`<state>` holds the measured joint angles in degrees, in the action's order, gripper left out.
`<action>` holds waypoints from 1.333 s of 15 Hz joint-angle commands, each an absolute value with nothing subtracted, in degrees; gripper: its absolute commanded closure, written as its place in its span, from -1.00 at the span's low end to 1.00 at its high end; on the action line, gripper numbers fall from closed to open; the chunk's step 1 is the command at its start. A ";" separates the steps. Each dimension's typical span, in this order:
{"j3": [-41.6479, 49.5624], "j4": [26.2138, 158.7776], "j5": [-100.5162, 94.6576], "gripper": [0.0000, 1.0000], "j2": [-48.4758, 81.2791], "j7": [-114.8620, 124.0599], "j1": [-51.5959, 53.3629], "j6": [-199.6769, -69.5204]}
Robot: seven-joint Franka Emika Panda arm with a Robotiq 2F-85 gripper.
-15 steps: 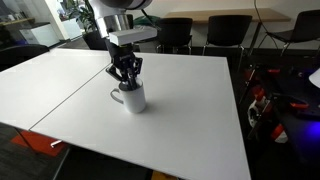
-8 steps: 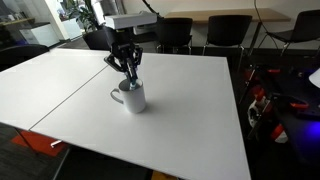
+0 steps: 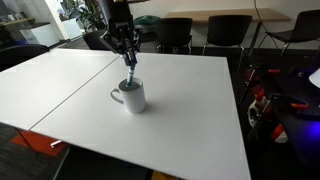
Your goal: Take the marker out of the mug
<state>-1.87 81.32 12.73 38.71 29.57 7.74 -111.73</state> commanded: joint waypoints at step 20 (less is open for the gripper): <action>5.95 99.21 9.52 0.91 24.24 48.81 4.03 -115.13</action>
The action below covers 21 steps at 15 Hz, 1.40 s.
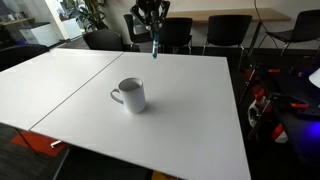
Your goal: Take the marker out of the mug
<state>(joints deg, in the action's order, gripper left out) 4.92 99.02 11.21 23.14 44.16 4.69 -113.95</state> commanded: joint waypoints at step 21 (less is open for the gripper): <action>8.69 87.35 0.82 0.12 40.54 78.37 4.68 -120.14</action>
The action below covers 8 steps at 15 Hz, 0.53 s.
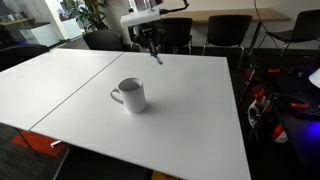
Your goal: Take the marker out of the mug
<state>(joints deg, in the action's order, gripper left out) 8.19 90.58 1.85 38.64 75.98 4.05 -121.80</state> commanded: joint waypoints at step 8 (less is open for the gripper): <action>8.27 85.52 1.28 -0.94 41.40 78.01 4.59 -119.54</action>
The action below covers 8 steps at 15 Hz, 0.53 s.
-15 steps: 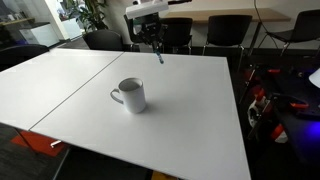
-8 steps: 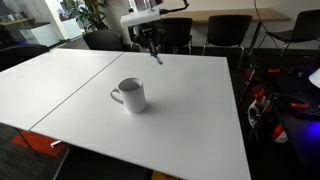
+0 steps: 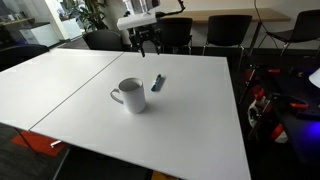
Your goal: Take the marker out of the mug
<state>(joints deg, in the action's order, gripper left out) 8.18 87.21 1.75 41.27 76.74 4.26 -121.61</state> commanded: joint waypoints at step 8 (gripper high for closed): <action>7.03 89.97 1.25 -1.00 35.95 76.56 5.36 -121.70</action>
